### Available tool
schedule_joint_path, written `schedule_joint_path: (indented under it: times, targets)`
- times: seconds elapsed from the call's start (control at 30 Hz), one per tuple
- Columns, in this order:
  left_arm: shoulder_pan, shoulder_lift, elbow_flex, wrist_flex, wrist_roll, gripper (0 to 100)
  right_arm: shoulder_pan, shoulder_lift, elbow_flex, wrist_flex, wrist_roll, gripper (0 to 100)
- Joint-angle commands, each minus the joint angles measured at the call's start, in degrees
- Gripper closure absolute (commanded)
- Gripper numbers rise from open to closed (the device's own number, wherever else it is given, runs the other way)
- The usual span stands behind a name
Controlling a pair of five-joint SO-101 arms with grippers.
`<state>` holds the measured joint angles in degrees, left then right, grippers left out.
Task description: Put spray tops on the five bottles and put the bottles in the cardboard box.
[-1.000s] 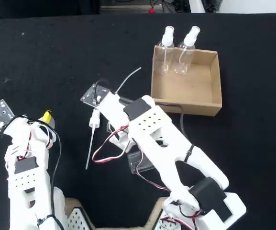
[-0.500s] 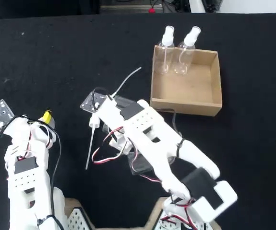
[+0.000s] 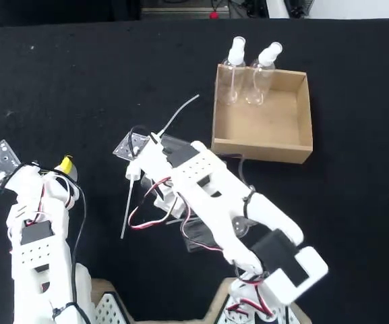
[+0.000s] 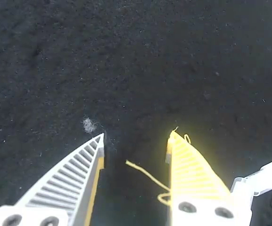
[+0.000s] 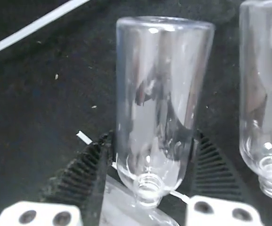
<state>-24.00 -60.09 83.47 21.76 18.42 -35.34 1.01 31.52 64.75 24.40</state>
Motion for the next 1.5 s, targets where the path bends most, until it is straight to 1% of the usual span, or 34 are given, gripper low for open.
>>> schedule_joint_path:
  times: [0.0,0.07,0.2,0.27,0.37,0.47,0.5,0.57,0.6,0.63,0.73,0.87,0.97,1.03,1.13,1.33,1.43,1.47]
  targets:
    - [-0.3,-0.4,-2.7,-1.3,0.4,79,0.1,2.6,-2.0,-1.2,0.0,77.7]
    - [-0.3,-0.4,-2.7,-1.3,0.4,79,0.2,2.1,-2.8,-0.9,-0.3,80.8]
    - [-0.3,-0.4,-2.7,-1.3,0.4,79,0.5,-2.8,-5.6,2.9,-3.4,92.1]
    - [-0.3,-0.4,-2.7,-1.3,0.4,79,1.8,-6.8,-7.5,7.0,-3.5,93.0]
    - [-0.3,-0.4,-2.7,-1.3,0.4,79,6.3,-13.4,-10.9,14.4,-3.5,93.0]
    - [-0.3,-0.4,-2.7,-1.3,0.4,79,13.7,-18.5,-15.4,23.7,-3.3,93.0]
    - [-0.3,-0.4,-2.7,-1.3,0.4,79,17.0,-19.6,-16.8,26.8,-1.8,93.0]
    - [-0.3,-0.4,-2.7,-1.3,0.4,79,24.6,-21.1,-19.2,33.0,4.3,93.1]
    - [-0.3,-0.4,-2.7,-1.3,0.4,79,28.7,-21.6,-19.8,35.9,8.4,93.1]
    - [-0.3,-0.4,-2.7,-1.3,0.4,79,33.5,-22.3,-19.7,36.6,13.2,93.1]
    - [-0.3,-0.4,-2.7,-1.3,0.4,79,49.7,-23.4,-17.3,34.9,28.9,93.1]
    - [-0.3,-0.4,-2.7,-1.3,0.4,79,68.8,-23.6,-12.2,30.3,51.6,93.1]
    - [-0.3,-0.4,-2.7,-1.4,0.5,79,78.9,-23.5,-6.2,25.0,64.9,93.1]
    - [-0.3,-0.4,-2.6,-1.9,0.5,79,83.5,-23.5,-1.3,20.5,70.7,93.1]
    - [-0.3,-0.4,-2.2,-3.1,0.5,79,87.6,-23.5,5.8,11.7,74.9,93.1]
    - [-0.3,-0.4,-2.1,-2.9,0.5,79,87.0,-23.5,18.7,-5.3,75.0,93.0]
    - [-0.3,-0.4,-2.1,-2.9,0.5,79,86.4,-23.5,20.0,-7.0,72.4,92.6]
    - [-0.3,-0.4,-2.1,-2.9,0.5,79,86.3,-23.5,19.5,-6.9,71.2,90.7]
